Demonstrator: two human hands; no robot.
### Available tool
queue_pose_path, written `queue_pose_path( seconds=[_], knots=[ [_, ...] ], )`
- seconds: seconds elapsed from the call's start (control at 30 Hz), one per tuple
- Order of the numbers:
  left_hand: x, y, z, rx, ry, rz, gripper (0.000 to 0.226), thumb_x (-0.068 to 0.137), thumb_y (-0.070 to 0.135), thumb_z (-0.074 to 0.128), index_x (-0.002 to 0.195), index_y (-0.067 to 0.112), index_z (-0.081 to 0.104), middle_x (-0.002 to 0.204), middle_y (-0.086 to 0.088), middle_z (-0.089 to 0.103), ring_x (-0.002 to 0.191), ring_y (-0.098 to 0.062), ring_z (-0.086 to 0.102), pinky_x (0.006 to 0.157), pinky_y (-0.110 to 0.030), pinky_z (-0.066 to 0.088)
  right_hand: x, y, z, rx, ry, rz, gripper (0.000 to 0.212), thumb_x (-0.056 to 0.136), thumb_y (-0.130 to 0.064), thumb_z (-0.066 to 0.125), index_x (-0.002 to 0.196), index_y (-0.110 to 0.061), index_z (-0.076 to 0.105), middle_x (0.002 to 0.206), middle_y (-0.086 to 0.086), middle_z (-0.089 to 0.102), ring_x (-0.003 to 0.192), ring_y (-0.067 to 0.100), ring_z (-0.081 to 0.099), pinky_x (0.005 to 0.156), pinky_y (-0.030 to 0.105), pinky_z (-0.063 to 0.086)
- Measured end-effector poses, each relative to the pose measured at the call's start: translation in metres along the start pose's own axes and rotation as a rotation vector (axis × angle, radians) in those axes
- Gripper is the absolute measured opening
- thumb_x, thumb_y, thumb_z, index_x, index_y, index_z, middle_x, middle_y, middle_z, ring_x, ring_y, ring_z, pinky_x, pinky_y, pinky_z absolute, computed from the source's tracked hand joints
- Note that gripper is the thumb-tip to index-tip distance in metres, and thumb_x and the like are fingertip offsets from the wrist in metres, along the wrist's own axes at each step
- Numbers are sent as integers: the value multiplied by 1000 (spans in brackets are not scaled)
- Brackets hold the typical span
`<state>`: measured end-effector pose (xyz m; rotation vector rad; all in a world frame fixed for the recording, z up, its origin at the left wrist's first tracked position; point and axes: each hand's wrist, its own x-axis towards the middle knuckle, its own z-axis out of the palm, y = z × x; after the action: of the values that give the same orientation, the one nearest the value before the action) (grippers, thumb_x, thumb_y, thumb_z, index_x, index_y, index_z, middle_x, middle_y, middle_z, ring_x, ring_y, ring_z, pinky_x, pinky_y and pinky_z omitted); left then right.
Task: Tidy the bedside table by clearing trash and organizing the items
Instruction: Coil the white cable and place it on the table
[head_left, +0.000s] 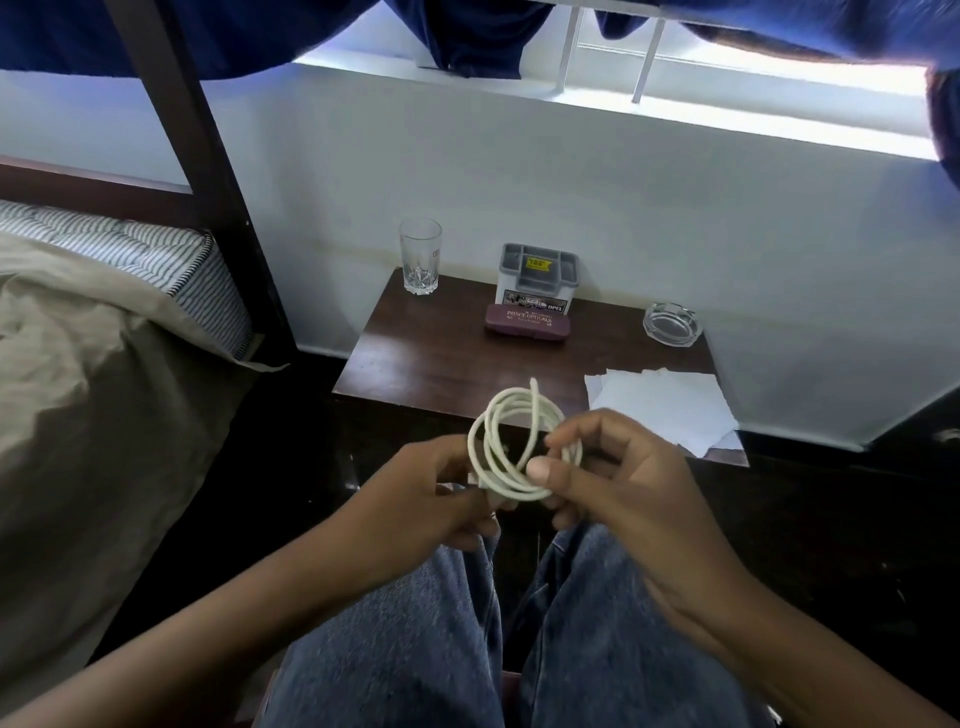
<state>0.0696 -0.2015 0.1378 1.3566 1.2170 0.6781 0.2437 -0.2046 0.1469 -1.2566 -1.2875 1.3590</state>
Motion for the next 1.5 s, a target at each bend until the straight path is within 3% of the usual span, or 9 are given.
queue_pose_path(
  seconds=[0.23,0.63,0.9,1.03,1.17,1.27,1.33,1.43,1.5],
  knots=[
    [7,-3,-17,-58,24,-120,15,91,10,55,93,19,67,73,9,69,60,1,58,58,-20,52,11,-11,-13,200,16,57,26,78,10,61,83,-8,43,75,14,56,51,16,52,44,24,47],
    [12,0,-37,-39,5,-186,21,91,11,55,89,23,72,70,9,68,55,0,52,52,-18,46,26,-10,-31,108,91,43,32,77,17,53,97,-8,58,69,5,59,51,18,49,40,25,42],
    [15,-2,-35,-26,114,-42,19,92,6,53,93,19,68,64,7,67,55,0,55,56,-18,48,30,-1,-41,65,100,145,29,80,13,56,103,-3,64,82,14,61,56,18,57,46,24,51],
    [11,-5,-30,204,166,35,16,91,11,54,86,21,66,67,8,68,59,0,60,57,-14,48,30,4,-39,70,109,164,34,79,8,63,110,-6,64,78,12,61,53,15,57,50,24,55],
    [8,-11,-24,397,181,78,13,89,24,58,88,37,62,86,11,68,80,-2,64,73,-18,51,29,4,-35,64,50,180,32,81,8,58,109,-5,67,81,17,59,58,20,55,48,24,53],
    [7,-9,-17,246,148,54,18,89,29,57,104,39,59,101,15,67,96,3,62,88,-21,50,25,1,-31,83,-45,192,31,81,8,56,105,-5,69,82,18,61,61,21,55,46,24,51],
    [5,-4,-11,82,62,21,24,90,30,56,113,34,59,105,15,69,99,7,62,88,-16,50,22,1,-26,108,-108,204,30,81,8,56,105,-3,69,82,18,64,62,21,57,46,24,51],
    [0,2,-6,-29,-32,12,16,91,29,53,100,34,64,94,19,73,89,10,64,74,-4,48,19,0,-21,177,-177,224,32,77,6,59,107,-3,68,84,16,68,64,21,62,47,24,53],
    [-1,3,-6,-65,-42,-22,15,92,28,52,96,30,66,91,9,74,86,-1,67,75,-10,52,18,1,-19,200,-189,220,36,73,1,62,108,-4,67,87,14,70,67,22,64,50,25,55]
  ],
)
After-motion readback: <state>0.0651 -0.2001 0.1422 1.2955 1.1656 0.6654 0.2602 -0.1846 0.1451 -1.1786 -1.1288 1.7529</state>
